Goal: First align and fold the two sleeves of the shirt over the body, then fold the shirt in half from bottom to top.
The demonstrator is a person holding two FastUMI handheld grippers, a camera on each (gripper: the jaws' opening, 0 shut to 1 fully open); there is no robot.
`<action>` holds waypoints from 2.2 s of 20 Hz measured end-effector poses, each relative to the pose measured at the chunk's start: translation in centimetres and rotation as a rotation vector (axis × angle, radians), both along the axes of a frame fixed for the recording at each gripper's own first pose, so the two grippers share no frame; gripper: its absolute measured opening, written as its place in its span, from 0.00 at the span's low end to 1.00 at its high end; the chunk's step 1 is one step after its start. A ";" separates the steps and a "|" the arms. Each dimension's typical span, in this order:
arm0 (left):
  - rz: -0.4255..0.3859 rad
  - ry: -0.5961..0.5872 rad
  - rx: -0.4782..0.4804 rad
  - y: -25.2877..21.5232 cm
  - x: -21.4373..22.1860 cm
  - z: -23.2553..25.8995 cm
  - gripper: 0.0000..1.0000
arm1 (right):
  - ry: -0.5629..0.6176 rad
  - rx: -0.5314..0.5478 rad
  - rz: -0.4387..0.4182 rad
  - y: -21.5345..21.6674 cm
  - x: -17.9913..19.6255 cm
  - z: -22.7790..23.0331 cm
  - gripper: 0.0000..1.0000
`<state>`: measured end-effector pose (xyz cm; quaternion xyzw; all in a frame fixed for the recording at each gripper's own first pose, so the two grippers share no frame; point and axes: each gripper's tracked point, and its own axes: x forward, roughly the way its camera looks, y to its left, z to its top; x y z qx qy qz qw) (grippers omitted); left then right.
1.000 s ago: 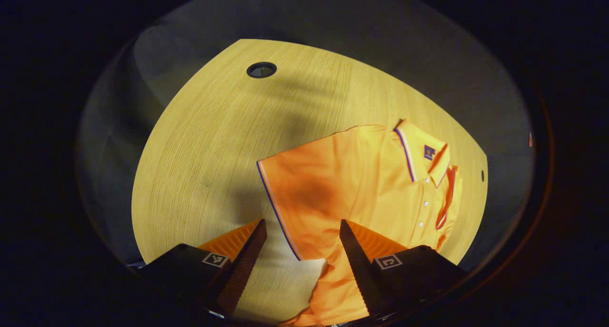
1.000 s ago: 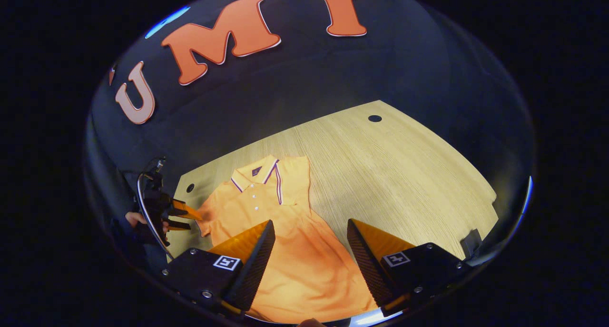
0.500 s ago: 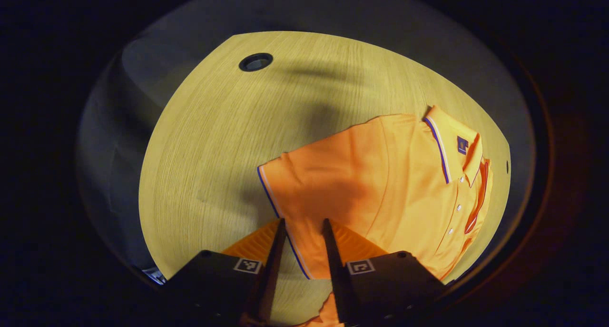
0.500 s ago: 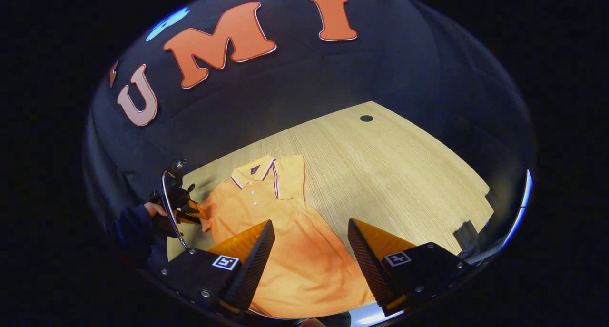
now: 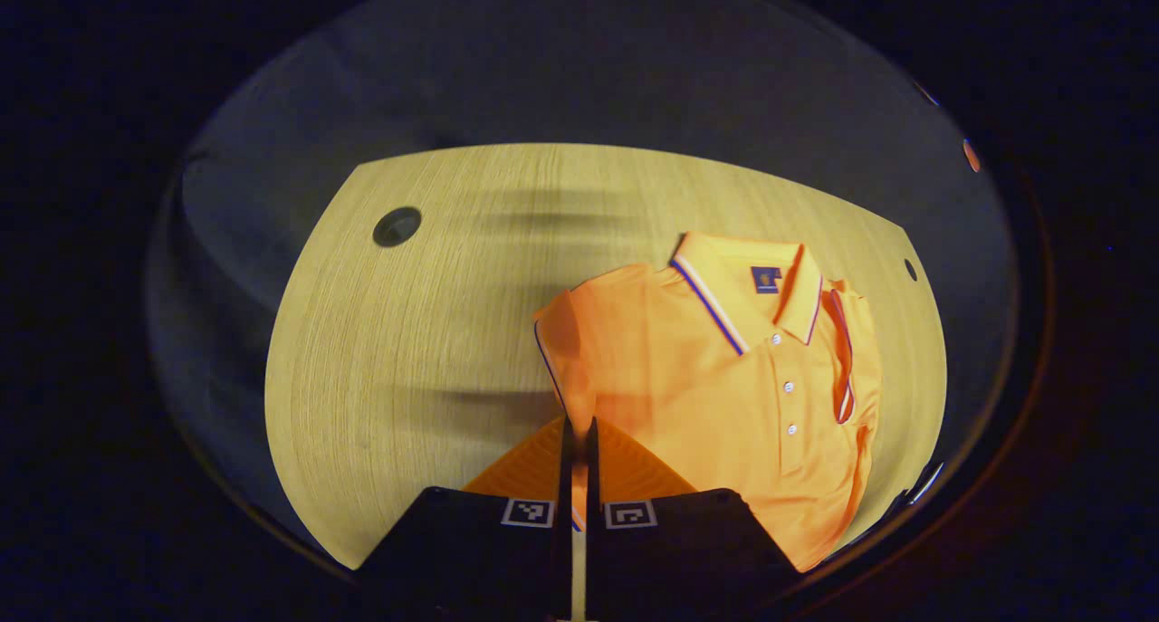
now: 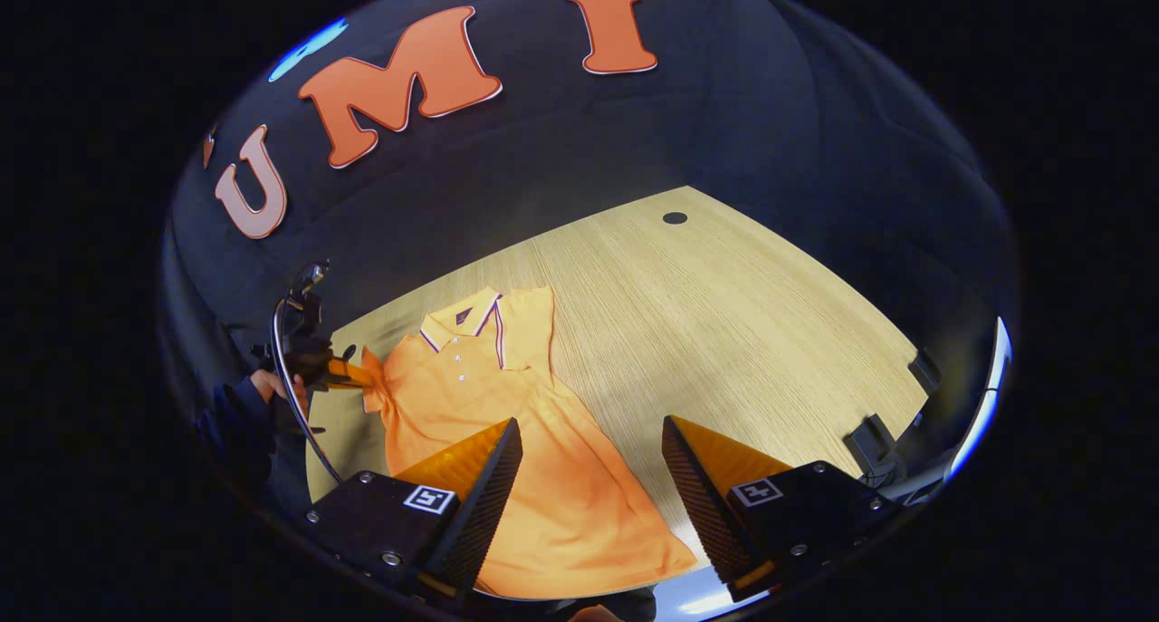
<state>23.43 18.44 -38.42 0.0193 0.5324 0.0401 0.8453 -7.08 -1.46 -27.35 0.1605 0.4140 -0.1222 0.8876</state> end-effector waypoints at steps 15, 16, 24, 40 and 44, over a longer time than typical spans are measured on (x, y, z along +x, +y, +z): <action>-0.254 0.012 -0.224 -15.0 0.9 -0.6 0.39 | 0.036 -0.005 -0.119 -0.9 -5.4 -0.3 0.95; -0.251 0.003 -0.226 -14.9 0.6 -0.4 0.66 | 0.042 -0.004 -0.116 -1.0 -5.7 -0.5 0.95; -0.156 -0.010 -0.185 -11.8 -7.3 1.5 0.98 | 0.112 0.025 0.053 -0.7 -6.6 -3.5 0.96; -0.019 0.109 -0.095 -9.4 -31.0 -1.4 0.98 | 0.282 0.041 0.473 0.9 -11.5 -10.4 0.98; -0.007 0.166 -0.048 -8.9 -35.5 -3.3 0.98 | 0.316 0.047 0.514 1.3 -12.6 -11.8 0.98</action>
